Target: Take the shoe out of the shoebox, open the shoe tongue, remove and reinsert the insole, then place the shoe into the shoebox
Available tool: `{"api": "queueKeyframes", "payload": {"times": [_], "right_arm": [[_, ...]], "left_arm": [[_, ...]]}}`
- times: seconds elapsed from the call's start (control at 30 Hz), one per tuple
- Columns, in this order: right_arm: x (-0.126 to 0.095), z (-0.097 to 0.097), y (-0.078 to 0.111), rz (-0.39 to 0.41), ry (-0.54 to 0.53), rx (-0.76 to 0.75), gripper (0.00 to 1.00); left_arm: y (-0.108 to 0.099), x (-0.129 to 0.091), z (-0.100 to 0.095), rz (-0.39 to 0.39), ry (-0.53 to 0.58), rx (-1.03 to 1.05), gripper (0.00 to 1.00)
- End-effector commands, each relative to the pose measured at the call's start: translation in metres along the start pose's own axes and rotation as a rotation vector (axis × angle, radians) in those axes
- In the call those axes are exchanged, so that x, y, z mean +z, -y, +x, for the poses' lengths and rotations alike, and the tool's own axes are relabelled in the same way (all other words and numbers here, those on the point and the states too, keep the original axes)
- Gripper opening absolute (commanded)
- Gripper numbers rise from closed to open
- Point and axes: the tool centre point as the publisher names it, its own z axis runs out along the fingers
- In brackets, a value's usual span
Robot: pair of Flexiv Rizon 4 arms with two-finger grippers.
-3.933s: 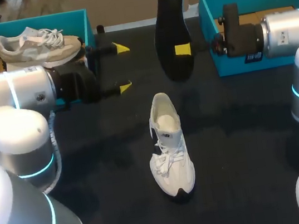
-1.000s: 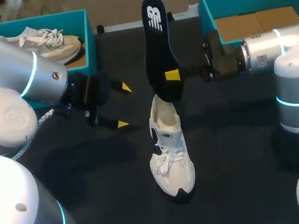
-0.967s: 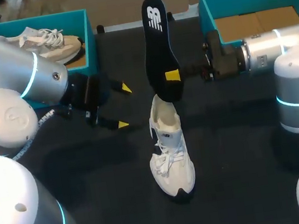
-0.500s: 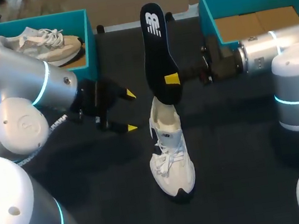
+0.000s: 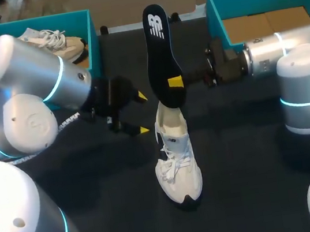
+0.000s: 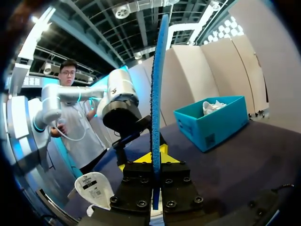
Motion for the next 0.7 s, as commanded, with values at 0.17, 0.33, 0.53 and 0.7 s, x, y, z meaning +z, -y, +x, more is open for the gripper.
{"api": "queueKeyframes", "payload": {"times": [0.17,0.33,0.53,0.7], "right_arm": [[0.010,-0.003,0.009,-0.013,-0.033,-0.022,0.00],[0.012,0.001,0.010,-0.030,-0.049,-0.046,0.00],[0.012,0.001,0.010,-0.030,-0.049,-0.046,0.00],[0.012,0.001,0.010,-0.030,-0.049,-0.046,0.00]], "left_arm": [[-0.007,0.019,0.001,0.004,0.026,-0.041,1.00],[-0.008,0.025,0.006,0.008,0.011,-0.061,1.00],[-0.008,0.028,0.010,0.017,0.031,-0.080,1.00],[-0.009,0.029,0.011,0.023,0.038,-0.087,1.00]]}}
